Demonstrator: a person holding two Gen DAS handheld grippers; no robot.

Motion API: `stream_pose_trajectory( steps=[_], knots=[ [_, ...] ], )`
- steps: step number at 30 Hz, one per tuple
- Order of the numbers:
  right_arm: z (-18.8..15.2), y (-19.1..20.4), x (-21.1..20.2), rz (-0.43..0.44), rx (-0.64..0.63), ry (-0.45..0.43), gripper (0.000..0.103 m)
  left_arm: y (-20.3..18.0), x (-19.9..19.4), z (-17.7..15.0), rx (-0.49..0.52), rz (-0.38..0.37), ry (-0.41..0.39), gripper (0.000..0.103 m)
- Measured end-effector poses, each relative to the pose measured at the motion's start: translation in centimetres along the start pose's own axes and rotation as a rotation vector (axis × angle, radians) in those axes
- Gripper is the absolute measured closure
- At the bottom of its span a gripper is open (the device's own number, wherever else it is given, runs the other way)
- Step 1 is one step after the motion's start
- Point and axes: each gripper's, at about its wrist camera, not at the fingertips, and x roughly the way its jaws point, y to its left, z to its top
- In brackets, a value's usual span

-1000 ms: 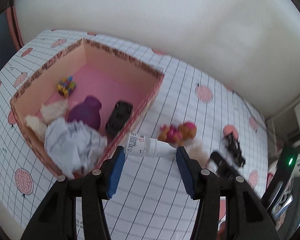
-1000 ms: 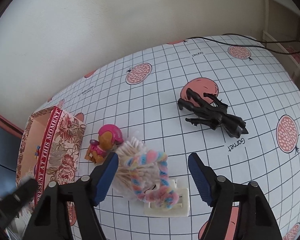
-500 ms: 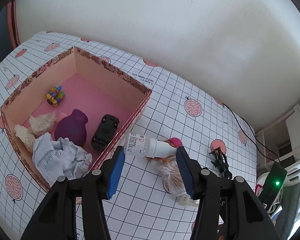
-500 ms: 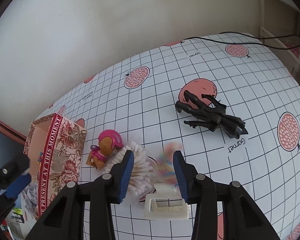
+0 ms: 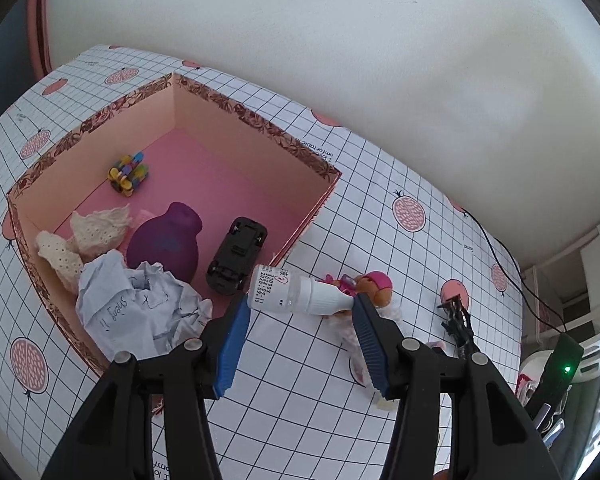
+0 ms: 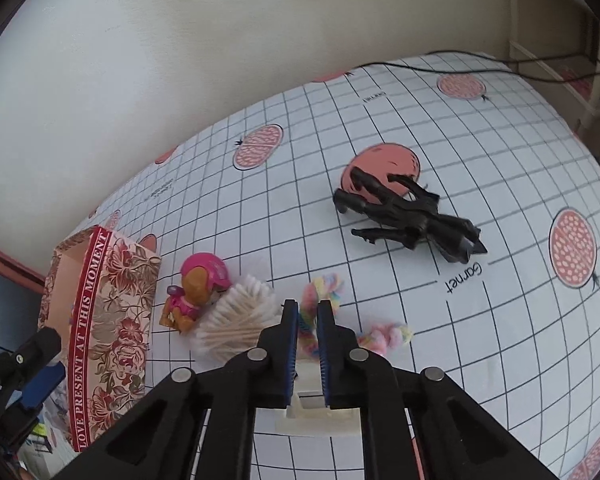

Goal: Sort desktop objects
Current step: 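Close the right gripper on the pastel rope toy, then lift and carry the bottle and rope toy over the gift box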

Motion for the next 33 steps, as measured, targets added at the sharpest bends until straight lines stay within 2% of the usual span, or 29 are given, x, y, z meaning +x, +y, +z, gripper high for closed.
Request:
stream_pose_trajectory(
  steps=[9,12,15,19,22,26,33],
  knots=[
    [0.4,-0.2,-1.3,0.033,0.025,-0.045,0.096,0.1,0.1,-0.2,-0.01,-0.009,0.003,0.049],
    [1.0,0.0,-3.7,0.064,0.034,-0.118,0.096,0.4,0.0,-0.2,-0.021,-0.016,-0.003,0.049],
    [1.7,0.9,-7.2,0.115,0.013,-0.237,0.096,0.6,-0.2,-0.1,-0.031,-0.022,-0.014,0.048],
    [2.0,2.3,-9.6,0.145,-0.033,-0.314,0.096,0.9,-0.8,0.0,-0.044,-0.04,-0.04,0.049],
    [2.2,3.2,-10.3,0.166,-0.05,-0.333,0.096,0.8,-1.3,0.1,-0.045,-0.042,-0.065,0.049],
    [2.1,4.5,-10.5,0.173,-0.078,-0.339,0.096,0.5,-1.9,0.3,-0.045,-0.094,-0.07,0.049],
    [1.2,6.3,-10.4,0.222,-0.123,-0.34,0.096,1.5,-4.0,0.9,-0.054,-0.09,-0.144,0.049]
  ],
)
